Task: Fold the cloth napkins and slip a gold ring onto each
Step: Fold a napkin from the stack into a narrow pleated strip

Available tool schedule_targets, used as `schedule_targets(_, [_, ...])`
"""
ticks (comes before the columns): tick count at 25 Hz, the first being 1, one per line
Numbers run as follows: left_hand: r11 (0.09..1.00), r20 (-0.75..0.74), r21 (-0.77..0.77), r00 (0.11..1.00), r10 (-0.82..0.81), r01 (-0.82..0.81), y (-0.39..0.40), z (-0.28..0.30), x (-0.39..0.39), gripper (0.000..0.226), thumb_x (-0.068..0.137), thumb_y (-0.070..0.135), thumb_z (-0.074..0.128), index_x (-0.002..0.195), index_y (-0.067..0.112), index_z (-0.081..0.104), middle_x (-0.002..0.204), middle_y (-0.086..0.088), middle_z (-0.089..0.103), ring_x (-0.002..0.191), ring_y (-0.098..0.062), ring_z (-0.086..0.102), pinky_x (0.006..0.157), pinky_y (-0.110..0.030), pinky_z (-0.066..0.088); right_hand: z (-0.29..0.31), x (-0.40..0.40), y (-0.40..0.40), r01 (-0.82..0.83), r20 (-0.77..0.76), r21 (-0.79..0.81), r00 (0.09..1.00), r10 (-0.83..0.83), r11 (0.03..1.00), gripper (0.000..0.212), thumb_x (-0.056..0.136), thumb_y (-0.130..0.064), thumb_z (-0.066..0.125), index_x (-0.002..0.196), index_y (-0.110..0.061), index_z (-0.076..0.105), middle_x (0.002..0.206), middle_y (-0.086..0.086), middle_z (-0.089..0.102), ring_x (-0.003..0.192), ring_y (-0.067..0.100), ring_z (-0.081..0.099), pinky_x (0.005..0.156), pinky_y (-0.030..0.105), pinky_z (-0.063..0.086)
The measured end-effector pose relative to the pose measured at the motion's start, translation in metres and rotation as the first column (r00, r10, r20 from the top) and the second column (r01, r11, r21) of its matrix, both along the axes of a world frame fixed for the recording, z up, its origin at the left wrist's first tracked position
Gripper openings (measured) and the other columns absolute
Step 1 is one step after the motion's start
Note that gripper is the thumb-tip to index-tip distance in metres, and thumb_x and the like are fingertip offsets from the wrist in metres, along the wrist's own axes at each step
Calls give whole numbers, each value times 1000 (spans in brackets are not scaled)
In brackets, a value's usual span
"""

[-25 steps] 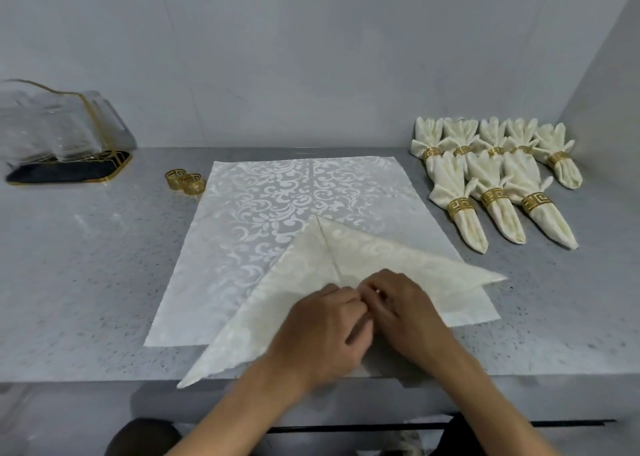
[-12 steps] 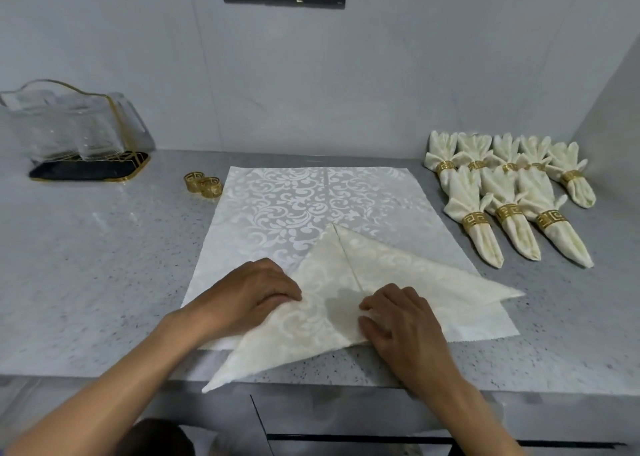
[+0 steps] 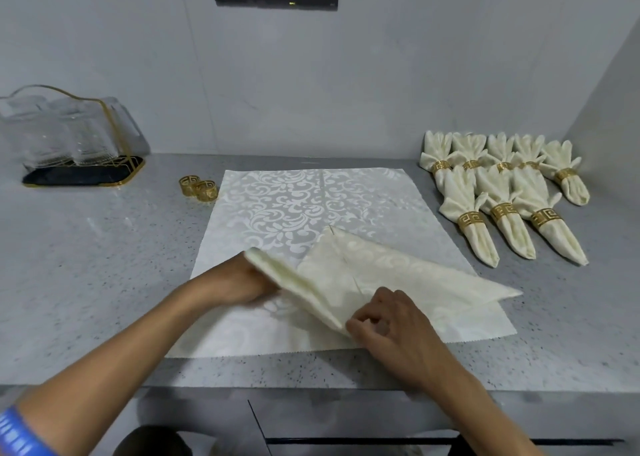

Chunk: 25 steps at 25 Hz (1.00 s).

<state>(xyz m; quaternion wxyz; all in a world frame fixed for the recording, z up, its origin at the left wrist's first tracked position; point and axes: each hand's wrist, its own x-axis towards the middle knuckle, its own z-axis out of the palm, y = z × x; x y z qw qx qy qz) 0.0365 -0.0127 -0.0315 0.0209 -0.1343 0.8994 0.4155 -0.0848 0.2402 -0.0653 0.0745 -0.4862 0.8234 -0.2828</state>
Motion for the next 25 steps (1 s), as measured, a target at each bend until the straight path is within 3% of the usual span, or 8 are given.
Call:
schedule_targets(3, [939, -1, 151, 950, 313, -309, 14, -9, -19, 34, 85, 30, 73, 68, 3, 59, 58, -3, 46, 57, -16, 43, 61, -29, 36, 11, 0, 0, 54, 208, -6, 977, -51, 999, 68, 88, -70, 45, 61, -8, 45, 57, 2, 41, 52, 10, 34, 54, 27, 27])
schedule_targets(7, [874, -32, 121, 878, 478, -471, 26, -17, -31, 16, 83, 25, 73, 75, 11, 72, 58, -1, 63, 56, -9, 58, 63, -27, 46, 4, -2, -4, 248, 177, 38, 952, -251, 968, 18, 85, -47, 65, 83, -29, 62, 65, -8, 59, 61, 5, 55, 57, 19, 39])
schedule_targets(11, [854, -80, 77, 850, 520, -515, 28, -22, -31, 3, 79, 21, 75, 81, 18, 74, 56, 9, 57, 55, -7, 56, 60, -25, 45, 3, 1, -7, 297, 152, 26, 943, -297, 955, 10, 88, -39, 65, 93, -31, 61, 71, -12, 60, 67, 4, 57, 59, 17, 40])
schedule_targets(13, [851, -112, 44, 844, 525, -523, 29, -26, -31, 17, 76, 24, 79, 91, 23, 72, 69, 10, 61, 68, -9, 60, 67, -31, 50, 1, 5, -7, 299, 95, 16, 950, -299, 954, 12, 88, -39, 65, 96, -31, 59, 75, -12, 58, 69, 3, 55, 59, 17, 38])
schedule_targets(15, [838, -217, -173, 850, 480, -517, 35, -30, -29, 29, 76, 28, 79, 102, 25, 66, 93, 8, 61, 86, -14, 58, 77, -35, 49, 0, 7, -6, 289, 54, 4, 956, -289, 957, 12, 89, -38, 63, 96, -31, 58, 79, -13, 55, 72, 2, 53, 60, 17, 38])
schedule_targets(18, [748, -439, -519, 880, 182, -414, 60, -31, -23, 25, 84, 29, 70, 108, 23, 65, 108, 7, 58, 98, -19, 52, 81, -37, 42, -2, 7, -7, 276, 24, -24, 961, -276, 961, 10, 89, -38, 62, 92, -30, 58, 82, -14, 56, 74, 2, 53, 61, 16, 38])
schedule_targets(21, [791, -338, -600, 935, -110, -124, 108, -34, -20, 27, 92, 31, 45, 111, 25, 62, 108, 11, 59, 97, -12, 50, 82, -29, 38, 0, 6, -7, 244, 29, -2, 969, -244, 970, 7, 90, -33, 63, 95, -29, 60, 85, -14, 58, 73, 3, 55, 62, 16, 39])
schedule_targets(25, [756, -315, -650, 931, -186, -69, 140, -42, -30, 45, 87, 38, 46, 129, 23, 53, 104, 9, 65, 91, -14, 55, 80, -31, 47, 24, -34, 18, 200, 99, -66, 976, -193, 978, 17, 85, -17, 67, 98, -29, 68, 88, -15, 67, 72, 2, 60, 68, 18, 49])
